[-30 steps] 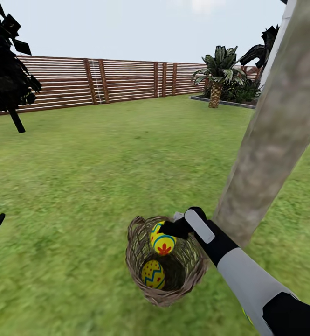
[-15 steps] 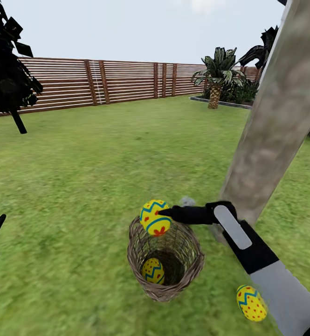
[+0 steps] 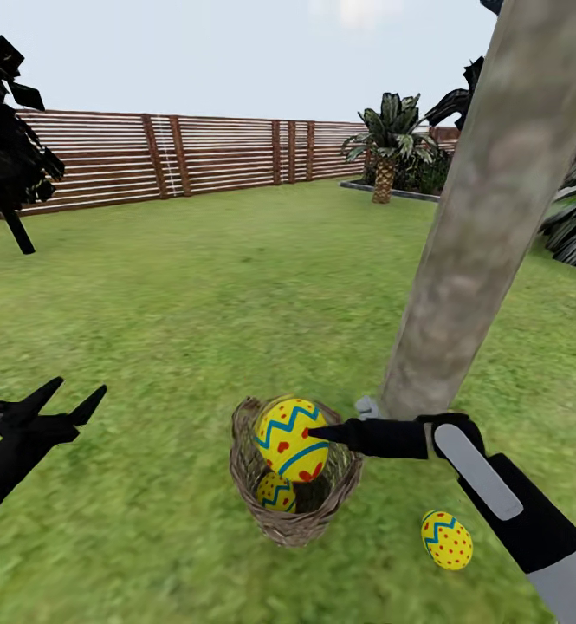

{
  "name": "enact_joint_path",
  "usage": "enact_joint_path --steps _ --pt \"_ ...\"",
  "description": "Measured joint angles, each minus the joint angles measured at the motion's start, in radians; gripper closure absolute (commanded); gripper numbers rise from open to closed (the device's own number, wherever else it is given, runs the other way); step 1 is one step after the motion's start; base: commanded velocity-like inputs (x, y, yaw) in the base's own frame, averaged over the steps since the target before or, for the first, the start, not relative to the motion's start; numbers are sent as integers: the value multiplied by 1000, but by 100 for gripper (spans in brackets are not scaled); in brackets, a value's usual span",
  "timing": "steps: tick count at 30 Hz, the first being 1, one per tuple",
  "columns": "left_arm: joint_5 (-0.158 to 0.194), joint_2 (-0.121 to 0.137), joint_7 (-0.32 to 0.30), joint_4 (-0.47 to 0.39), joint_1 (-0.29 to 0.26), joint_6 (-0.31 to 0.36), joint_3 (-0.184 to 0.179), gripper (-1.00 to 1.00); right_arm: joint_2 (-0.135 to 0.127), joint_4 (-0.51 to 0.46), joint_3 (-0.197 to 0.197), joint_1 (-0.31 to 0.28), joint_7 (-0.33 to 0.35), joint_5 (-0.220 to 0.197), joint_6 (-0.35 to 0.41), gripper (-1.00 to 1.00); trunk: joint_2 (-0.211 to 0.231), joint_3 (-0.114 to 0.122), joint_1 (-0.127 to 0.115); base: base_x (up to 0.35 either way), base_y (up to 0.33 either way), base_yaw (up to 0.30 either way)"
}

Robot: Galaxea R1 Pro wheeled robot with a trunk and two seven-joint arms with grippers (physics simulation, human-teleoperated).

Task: Take the three Easter eggs out of the wicker basket on the lawn in the garden, then place them on the lawn next to a single tree (choose any tree) so that all three eggs are next to the same tree and none are left in the basket.

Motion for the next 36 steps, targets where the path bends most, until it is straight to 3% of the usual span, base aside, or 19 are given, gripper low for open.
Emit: enact_joint_path --steps 1,4,7,10,13,14,17,18,20,23,27,29,30,31,33,35,36 --pt "54 -15 -1 1 1 -2 -8 -100 -8 0 0 22 0 4 -2 100 0 1 0 -1 0 -245" --pt "82 -25 3 9 2 -7 -17 -100 -26 -2 -1 36 10 2 0 100 0 4 0 0 0 -245" --pt "83 -34 5 1 2 -10 -45 -100 -110 -1 -8 38 36 -5 0 100 0 7 0 0 0 -245" --pt "83 -34 6 -1 2 -10 -48 -100 -139 3 -14 39 143 -8 2 100 0 10 0 0 0 -245" --pt "83 -36 6 -3 2 -10 -50 -100 -212 21 -22 39 288 -2 -4 100 0 13 0 0 0 -245" --pt "83 -36 6 -3 2 -10 -50 -100 -228 33 -37 40 304 -1 -5 100 0 14 0 0 0 -245" --pt "84 -36 6 -6 0 -10 -51 -100 -250 62 -139 40 317 9 -2 100 0 18 0 0 0 -245" --pt "84 -39 7 -13 0 -11 -57 -100 -265 94 -153 40 316 34 -4 100 0 19 0 0 0 -245" --pt "83 -44 8 -20 -4 -12 -124 -100 -294 170 -162 40 314 123 -10 100 0 21 0 0 0 -245" --pt "83 -46 11 -49 -30 -10 -212 -100 -297 261 -173 40 313 341 -88 100 0 24 0 0 0 -245" --pt "82 -47 11 -66 -56 -2 -314 -100 -297 279 -190 40 306 380 -97 100 0 28 0 0 -105 -262" --pt "86 -47 11 -70 -65 -5 -361 -100 -296 310 -194 40 198 410 -101 100 0 29 0 0 -179 -279" --pt "87 -47 11 -71 -69 -5 -370 -100 -291 326 -194 40 72 429 -104 100 0 30 0 0 -50 -281" --pt "88 -47 10 -71 -71 -4 -373 -100 -265 333 -193 40 -65 431 -110 100 0 31 0 0 -25 -281" --pt "88 -51 11 -72 -71 -6 -379 -100 -209 341 -192 40 -245 437 -149 100 0 32 0 0 -115 -281" --pt "87 -80 11 -72 -72 -7 -401 -100 -172 351 -190 39 -354 452 -209 100 0 33 0 0 -246 -281" --pt "87 -87 11 -72 -72 -7 -406 -100 -165 352 -189 39 -374 453 -219 100 0 34 0 0 -287 -282"
